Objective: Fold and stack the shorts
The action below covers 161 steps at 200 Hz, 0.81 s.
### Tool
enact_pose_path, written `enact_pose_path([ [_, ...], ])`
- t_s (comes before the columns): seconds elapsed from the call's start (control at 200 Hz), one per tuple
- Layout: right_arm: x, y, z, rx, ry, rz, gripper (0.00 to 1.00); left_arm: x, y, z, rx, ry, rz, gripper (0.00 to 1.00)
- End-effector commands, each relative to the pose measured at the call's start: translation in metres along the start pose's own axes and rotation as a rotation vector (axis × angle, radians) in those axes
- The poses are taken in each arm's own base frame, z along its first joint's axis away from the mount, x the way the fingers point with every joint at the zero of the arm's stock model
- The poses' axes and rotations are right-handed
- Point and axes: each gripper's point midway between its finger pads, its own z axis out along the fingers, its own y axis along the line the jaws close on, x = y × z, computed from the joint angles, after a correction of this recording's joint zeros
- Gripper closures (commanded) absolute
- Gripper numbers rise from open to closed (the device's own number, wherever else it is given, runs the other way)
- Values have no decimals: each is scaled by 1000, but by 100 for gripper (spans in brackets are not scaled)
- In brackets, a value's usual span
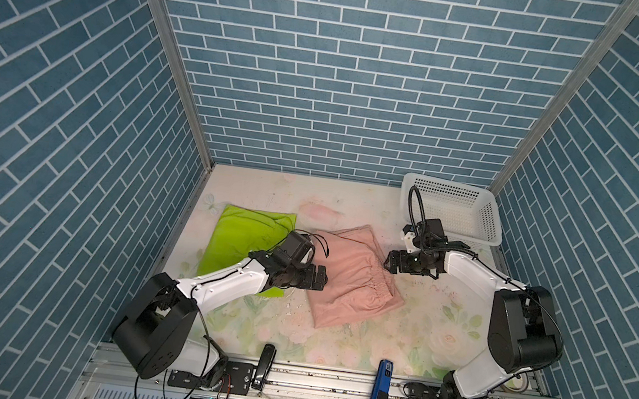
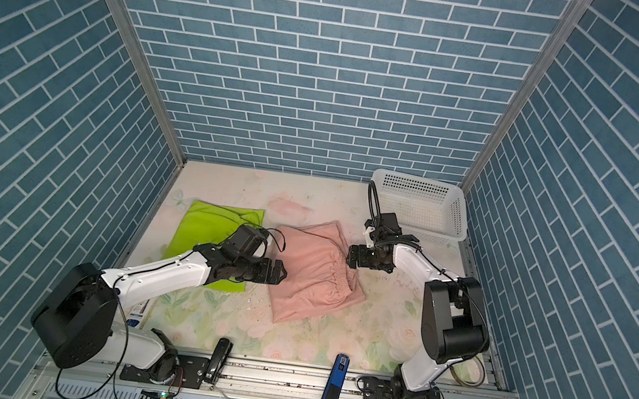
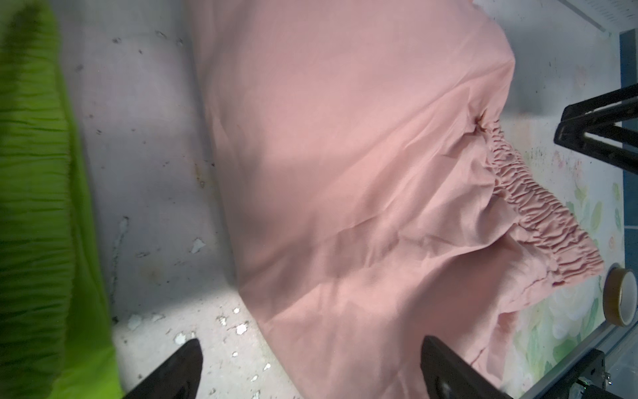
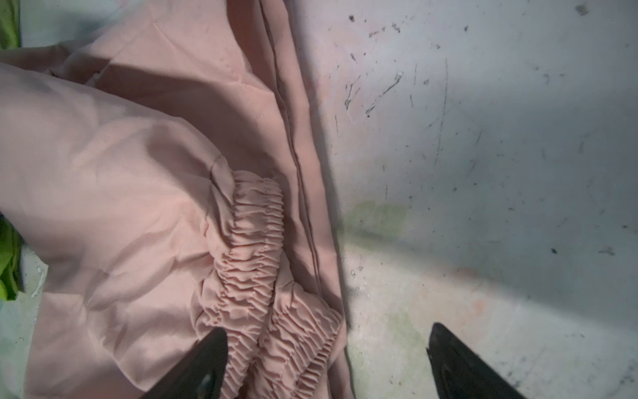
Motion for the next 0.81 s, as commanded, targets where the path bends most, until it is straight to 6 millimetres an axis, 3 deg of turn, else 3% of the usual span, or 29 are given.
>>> enact_pose_path([
  [0.0,10,11,6,-93,14,-9,9,9,4,16,-9,8,-23,0],
  [0.23,21,22,18,-187,25,9,7,18,20,33,-64,31,-38,0],
  [0.265,23,21,20,-187,33,9,1,17,20,35,-67,29,-40,0],
  [0.45,27,27,32,-228,54,40,1,13,14,54,-13,13,-23,0],
  [0.565,36,21,40,-159,82,41,1,18,15,67,-14,55,-42,0],
  [0.68,44,13,47,-118,108,55,1,20,12,69,13,57,-52,0],
  [0.8,55,18,56,-111,138,45,3,18,9,67,24,51,-40,3],
])
